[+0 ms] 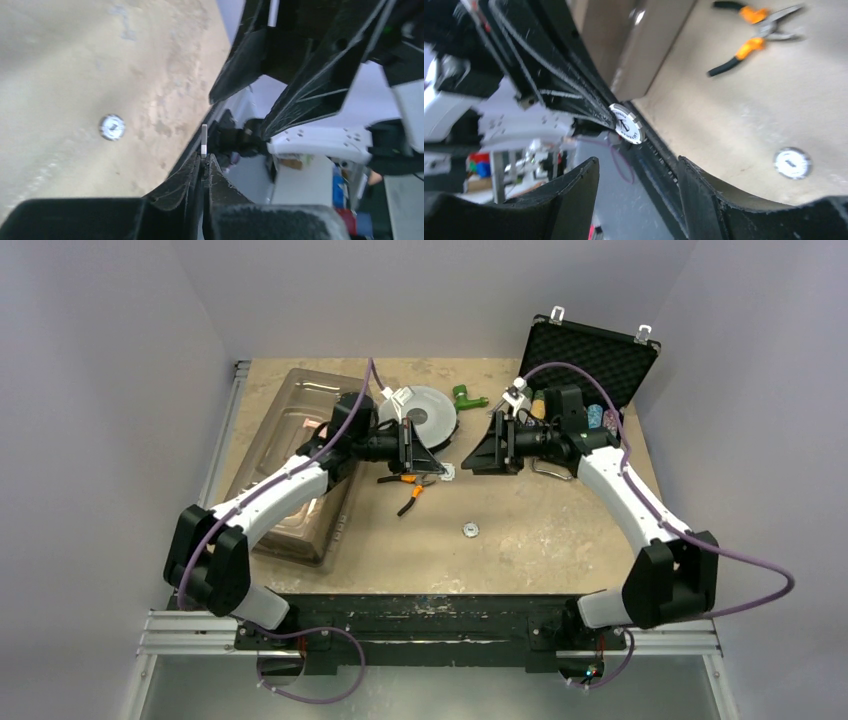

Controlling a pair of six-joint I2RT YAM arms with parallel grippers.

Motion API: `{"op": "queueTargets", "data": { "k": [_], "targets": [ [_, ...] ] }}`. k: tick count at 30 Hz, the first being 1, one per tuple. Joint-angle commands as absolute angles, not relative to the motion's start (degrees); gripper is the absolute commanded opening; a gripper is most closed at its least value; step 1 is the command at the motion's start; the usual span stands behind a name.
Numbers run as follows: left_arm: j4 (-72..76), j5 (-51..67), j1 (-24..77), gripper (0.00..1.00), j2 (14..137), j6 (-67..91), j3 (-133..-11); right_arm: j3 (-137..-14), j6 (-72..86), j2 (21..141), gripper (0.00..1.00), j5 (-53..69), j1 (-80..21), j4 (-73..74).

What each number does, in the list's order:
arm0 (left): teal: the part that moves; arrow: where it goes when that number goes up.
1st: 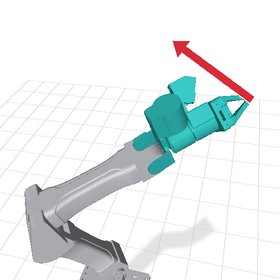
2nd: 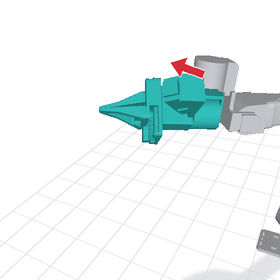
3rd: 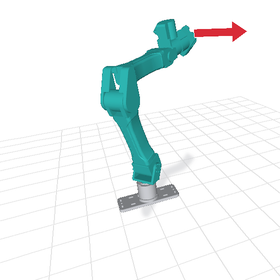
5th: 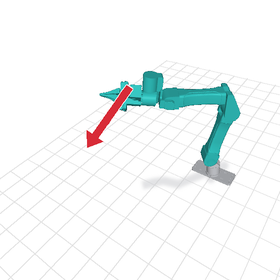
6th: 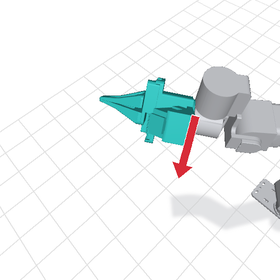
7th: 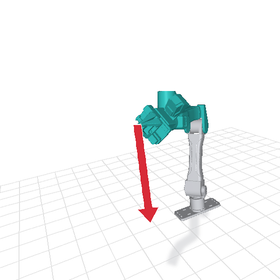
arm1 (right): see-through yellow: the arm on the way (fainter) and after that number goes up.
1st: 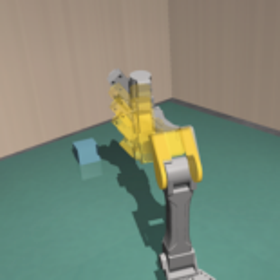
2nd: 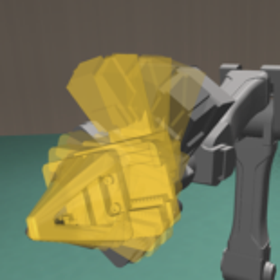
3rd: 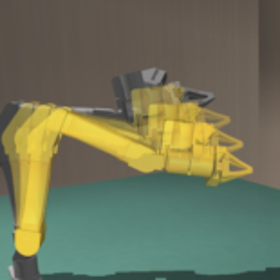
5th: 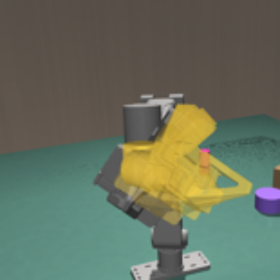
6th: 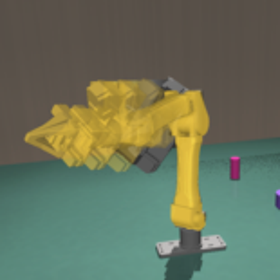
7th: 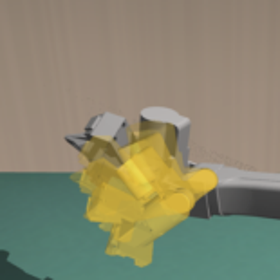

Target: Pack up texas hold em set

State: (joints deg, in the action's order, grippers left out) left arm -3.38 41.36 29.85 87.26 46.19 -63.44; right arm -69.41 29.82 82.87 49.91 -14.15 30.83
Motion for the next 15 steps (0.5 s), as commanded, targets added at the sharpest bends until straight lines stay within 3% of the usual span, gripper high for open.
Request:
{"op": "queueTargets", "data": {
  "k": [1,15],
  "targets": [
    [3.99,53.86,29.81,0.00,82.10,52.94,-60.91,-62.53,29.79,77.62,0.55,66.29,-14.50,19.77],
    [3.97,56.40,29.88,0.00,79.54,56.20,-59.74,-55.83,39.51,74.92,0.37,72.32,-17.14,7.42]
  ]
}}
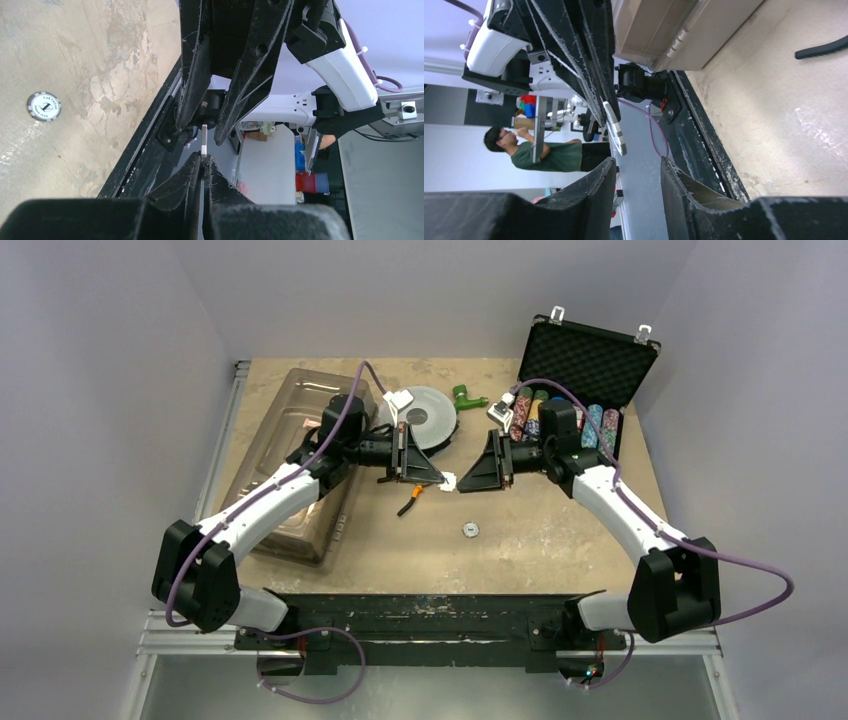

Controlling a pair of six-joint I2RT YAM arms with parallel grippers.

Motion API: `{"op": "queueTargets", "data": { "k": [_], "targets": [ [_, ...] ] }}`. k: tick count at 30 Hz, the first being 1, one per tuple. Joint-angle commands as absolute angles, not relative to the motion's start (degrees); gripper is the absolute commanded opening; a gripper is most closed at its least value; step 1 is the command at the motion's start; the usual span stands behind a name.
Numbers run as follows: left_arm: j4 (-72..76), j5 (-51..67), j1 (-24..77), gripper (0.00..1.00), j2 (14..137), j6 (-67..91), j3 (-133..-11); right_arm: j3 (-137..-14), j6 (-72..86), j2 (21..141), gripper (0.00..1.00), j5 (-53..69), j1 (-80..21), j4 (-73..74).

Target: Pack up texas hold em set

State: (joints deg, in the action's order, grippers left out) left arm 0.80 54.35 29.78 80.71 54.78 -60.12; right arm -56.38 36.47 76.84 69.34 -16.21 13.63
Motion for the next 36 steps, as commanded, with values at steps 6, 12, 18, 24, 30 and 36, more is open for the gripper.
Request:
{"op": "queueTargets", "data": {
  "k": [6,12,18,24,30,36],
  "targets": [
    [5.27,56.77,29.95,0.00,80.31,57.25,-59.28,-54.31,46.50,74.81,0.29,71.13,-18.86,-1.61],
    [6.29,57.03,29.92,0.00,80.81,57.83,-59.24,-51.90,51.99,75.06,0.20,70.15,-19.25,-8.67],
    [2.46,55.95,29.86,0.04,81.49,56.96,-60.47,-50.56,54.47,75.08,0.00,69.94,-19.23,-12.26],
    [-26.80,38.23,29.73,0.62,78.38,41.02,-70.20,-56.26,40.90,77.90,0.00,58.95,-17.13,13.39],
    [-43.65,23.39,29.77,0.88,77.08,30.38,-78.83,-60.80,38.69,82.20,0.00,45.32,-5.79,30.14],
    [-46.44,22.57,29.79,0.92,76.32,27.34,-80.27,-70.85,42.49,90.92,0.00,33.32,5.74,46.64]
  ]
}}
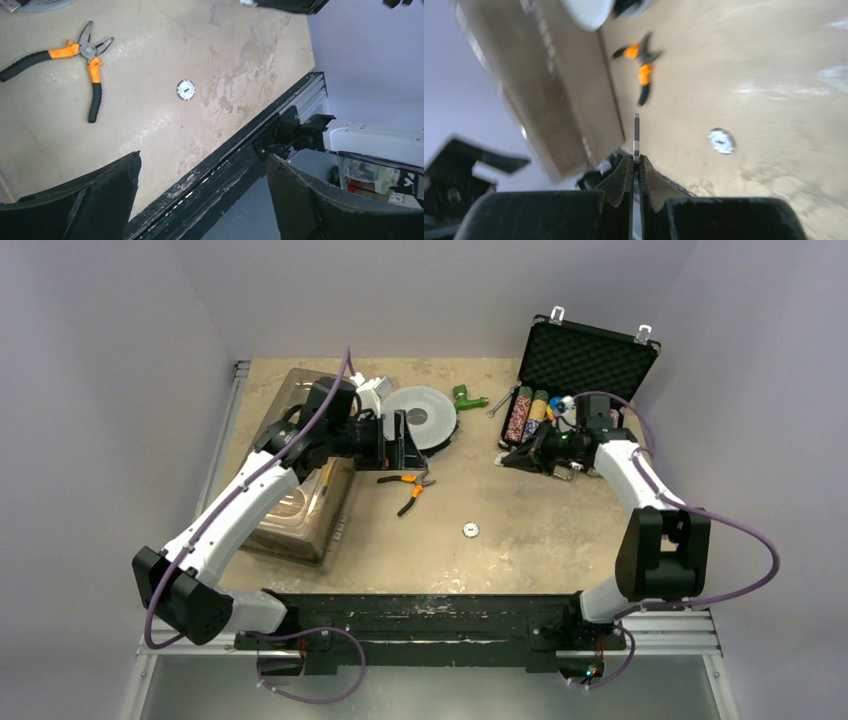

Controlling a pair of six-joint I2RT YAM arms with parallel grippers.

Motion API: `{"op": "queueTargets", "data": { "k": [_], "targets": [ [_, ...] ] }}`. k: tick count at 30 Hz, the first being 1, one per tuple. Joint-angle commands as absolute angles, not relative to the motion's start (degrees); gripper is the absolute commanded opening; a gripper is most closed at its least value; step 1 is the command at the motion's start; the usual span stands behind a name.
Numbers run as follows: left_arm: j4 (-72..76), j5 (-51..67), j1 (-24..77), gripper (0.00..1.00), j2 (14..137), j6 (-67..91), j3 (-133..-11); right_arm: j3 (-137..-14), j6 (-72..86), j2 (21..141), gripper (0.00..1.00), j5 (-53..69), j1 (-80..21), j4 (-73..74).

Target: Pack up texas hold em set

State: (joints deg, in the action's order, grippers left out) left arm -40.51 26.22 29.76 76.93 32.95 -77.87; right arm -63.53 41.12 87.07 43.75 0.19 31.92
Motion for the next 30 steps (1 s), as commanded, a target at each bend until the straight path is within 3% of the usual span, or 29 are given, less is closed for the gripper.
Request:
{"op": "queueTargets", "data": {
  "k": [1,8,19,30],
  "targets": [
    [-46.96,22.71,29.78,0.92,76.67,26.55,-80.72,-72.16,44.24,92.09,0.00,32.18,7.46,48.23],
    [-50.23,21.49,29.72,0.93,79.11,20.29,-84.45,-78.73,59.94,92.97,0.00,15.61,16.49,55.48],
    [-52.10,20.43,29.75,0.93,81.62,15.41,-87.50,-91.67,71.82,100.66,0.00,3.05,20.77,62.81],
    [-53.98,18.99,29.79,0.93,83.36,13.24,-89.77,-94.78,75.92,107.87,0.00,5.12,20.92,64.73]
  ]
}}
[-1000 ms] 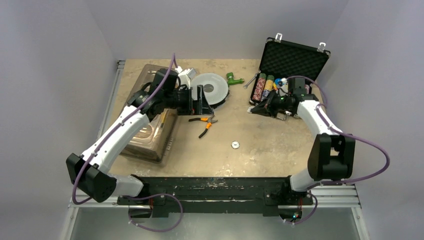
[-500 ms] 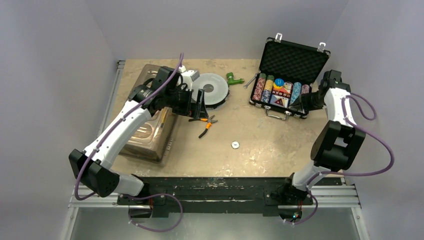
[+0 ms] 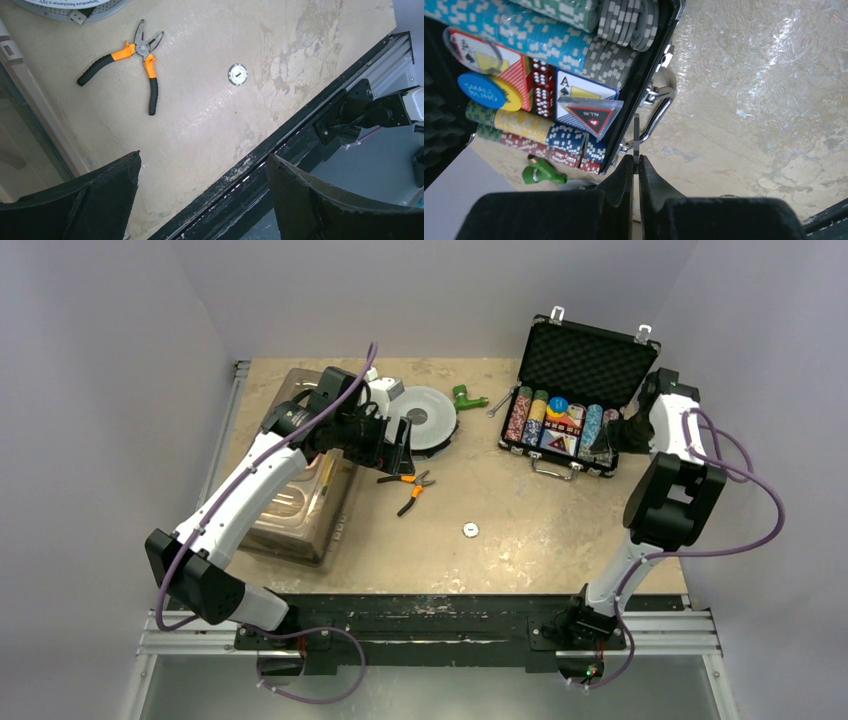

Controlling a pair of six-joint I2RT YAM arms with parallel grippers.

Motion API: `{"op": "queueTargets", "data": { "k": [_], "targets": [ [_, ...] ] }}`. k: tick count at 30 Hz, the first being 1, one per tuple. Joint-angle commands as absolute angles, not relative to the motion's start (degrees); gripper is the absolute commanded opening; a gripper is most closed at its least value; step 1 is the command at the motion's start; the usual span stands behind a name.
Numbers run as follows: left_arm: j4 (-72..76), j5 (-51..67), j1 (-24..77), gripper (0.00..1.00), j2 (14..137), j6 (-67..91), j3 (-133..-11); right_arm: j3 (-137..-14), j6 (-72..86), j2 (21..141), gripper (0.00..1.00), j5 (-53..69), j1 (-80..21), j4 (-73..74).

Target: Pack up texas hold em set

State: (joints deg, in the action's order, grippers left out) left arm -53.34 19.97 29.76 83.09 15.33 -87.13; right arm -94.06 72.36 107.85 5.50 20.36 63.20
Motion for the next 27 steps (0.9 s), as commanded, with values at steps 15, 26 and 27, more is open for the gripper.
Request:
{"op": "queueTargets", "data": {
  "k": [15,26,27],
  "targets": [
    [-54.67,17.93,29.77,0.93,83.84,12.45,-89.23,-93.59,78.45,111.30,0.00,3.20,20.94,61.25],
    [-54.97,17.90,29.71,0.93,84.41,12.32,-89.56,-93.58,80.10,114.30,0.00,3.24,20.92,59.20],
    [-54.94,17.82,29.66,0.93,84.40,12.31,-89.56,-93.72,80.27,114.60,0.00,3.25,20.93,58.97]
  ]
}}
